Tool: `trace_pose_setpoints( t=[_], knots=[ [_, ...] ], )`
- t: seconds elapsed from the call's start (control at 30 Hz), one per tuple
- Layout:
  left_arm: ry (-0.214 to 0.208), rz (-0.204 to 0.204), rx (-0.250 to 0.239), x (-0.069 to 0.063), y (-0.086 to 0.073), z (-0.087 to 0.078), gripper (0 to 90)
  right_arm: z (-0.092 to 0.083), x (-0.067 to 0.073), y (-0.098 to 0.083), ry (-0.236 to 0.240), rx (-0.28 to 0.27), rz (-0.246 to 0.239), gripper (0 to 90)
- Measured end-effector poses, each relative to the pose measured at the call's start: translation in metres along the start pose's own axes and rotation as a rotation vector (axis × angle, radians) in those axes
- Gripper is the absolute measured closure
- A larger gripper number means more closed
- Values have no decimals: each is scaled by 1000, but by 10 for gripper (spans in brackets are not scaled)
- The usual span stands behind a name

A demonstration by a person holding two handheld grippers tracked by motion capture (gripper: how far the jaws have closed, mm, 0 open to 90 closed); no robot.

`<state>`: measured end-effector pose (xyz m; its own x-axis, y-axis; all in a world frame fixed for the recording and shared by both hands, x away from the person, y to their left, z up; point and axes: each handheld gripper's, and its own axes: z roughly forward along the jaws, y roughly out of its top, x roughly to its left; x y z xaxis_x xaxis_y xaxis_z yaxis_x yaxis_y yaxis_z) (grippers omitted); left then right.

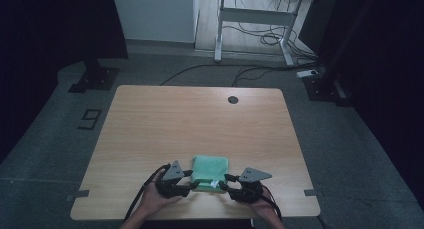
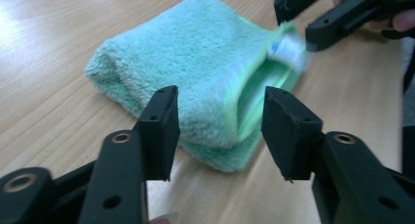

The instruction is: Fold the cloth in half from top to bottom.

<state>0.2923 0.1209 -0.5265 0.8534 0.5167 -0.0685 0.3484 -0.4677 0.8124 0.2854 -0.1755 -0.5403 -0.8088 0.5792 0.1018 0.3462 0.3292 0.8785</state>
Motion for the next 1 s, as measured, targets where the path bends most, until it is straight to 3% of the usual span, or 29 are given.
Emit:
trace_pose_setpoints(
  t=[0.13,0.27,0.47,0.63,0.77,0.9,1.0],
  knots=[
    [-1,-5,-38,1,6,-8,461,-4,1,8,-24,-28,5,521],
    [7,-23,-49,10,17,-4,479,3,-5,20,-53,-27,27,520],
    [4,-57,9,25,22,23,519,30,-10,28,-62,45,43,520],
    [7,-38,58,19,13,32,527,34,-2,16,-66,123,11,511],
    [19,-21,81,12,7,37,517,30,-1,7,-82,150,6,499],
    [25,-29,64,13,9,34,504,31,-1,9,-82,158,3,484],
    [21,-27,26,17,21,26,501,29,0,16,-72,138,1,481]
  ],
)
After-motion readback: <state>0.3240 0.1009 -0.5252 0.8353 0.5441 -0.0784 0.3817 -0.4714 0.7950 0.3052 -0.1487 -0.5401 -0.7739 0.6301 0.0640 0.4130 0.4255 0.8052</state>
